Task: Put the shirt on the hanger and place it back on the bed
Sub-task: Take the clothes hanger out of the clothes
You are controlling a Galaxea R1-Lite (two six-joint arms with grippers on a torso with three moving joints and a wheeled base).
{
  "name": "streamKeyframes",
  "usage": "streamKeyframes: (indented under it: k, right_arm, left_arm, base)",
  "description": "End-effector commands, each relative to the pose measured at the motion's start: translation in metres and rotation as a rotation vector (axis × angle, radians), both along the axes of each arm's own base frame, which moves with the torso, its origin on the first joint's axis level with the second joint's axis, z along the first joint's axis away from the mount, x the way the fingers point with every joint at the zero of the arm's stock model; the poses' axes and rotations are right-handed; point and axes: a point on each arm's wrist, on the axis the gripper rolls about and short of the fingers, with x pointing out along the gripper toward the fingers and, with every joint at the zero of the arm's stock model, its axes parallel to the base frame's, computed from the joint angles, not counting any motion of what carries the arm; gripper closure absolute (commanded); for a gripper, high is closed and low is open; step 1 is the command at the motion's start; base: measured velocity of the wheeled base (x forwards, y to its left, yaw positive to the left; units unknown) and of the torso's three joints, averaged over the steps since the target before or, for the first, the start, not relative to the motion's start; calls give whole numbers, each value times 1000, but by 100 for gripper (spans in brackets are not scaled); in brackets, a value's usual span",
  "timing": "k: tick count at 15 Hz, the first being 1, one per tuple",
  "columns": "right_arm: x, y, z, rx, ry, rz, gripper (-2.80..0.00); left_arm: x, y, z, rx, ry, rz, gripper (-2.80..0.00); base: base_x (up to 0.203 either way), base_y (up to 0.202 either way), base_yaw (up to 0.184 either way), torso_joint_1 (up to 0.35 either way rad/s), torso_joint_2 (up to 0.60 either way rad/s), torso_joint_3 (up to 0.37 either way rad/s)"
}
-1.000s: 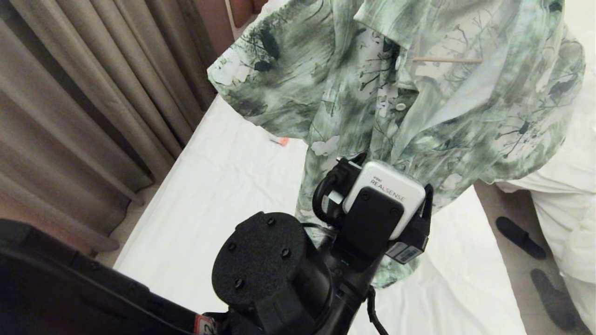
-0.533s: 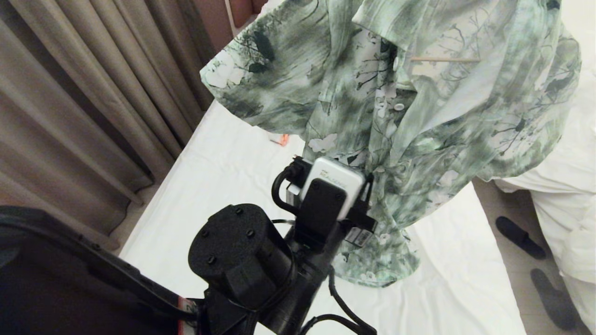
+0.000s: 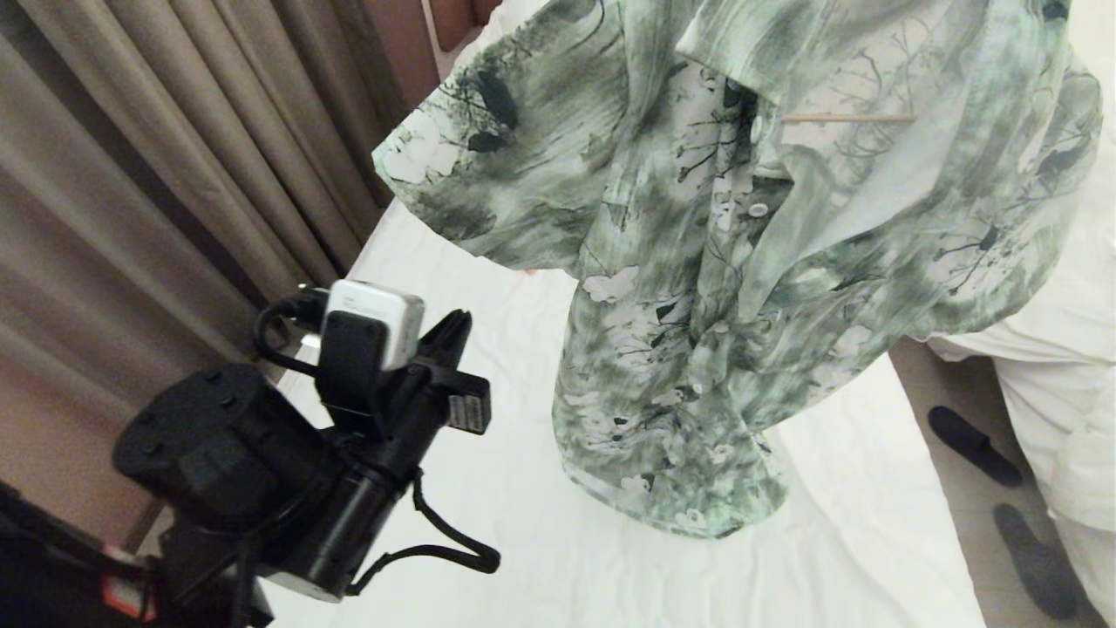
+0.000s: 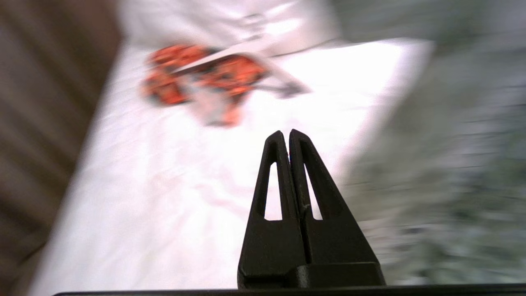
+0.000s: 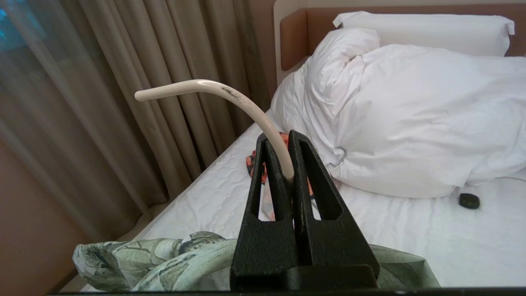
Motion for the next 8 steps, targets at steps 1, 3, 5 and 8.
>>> streamKeyframes:
  k: [1,3,5,8]
  right_arm:
    - [-6,-5,3,8,-9,0,0]
    - [-7,-6,3,8,-11,0,0]
    - [-7,-7,3,-5,-19,-8,0]
    - [-11,-11,3,-25,-31,-20,0]
  left_arm:
    - [-10,35,12,-40,-36,86,0]
    - [-14,50,12,-68,-33,124,0]
    - [-21,52,7,-93,-10,105,0]
    - [-26,57,0,-96,19,118,0]
  base:
    - [0,0,0,0,0,0]
    - [0,0,0,0,0,0]
    - [0,0,0,0,0,0]
    - [0,0,0,0,0,0]
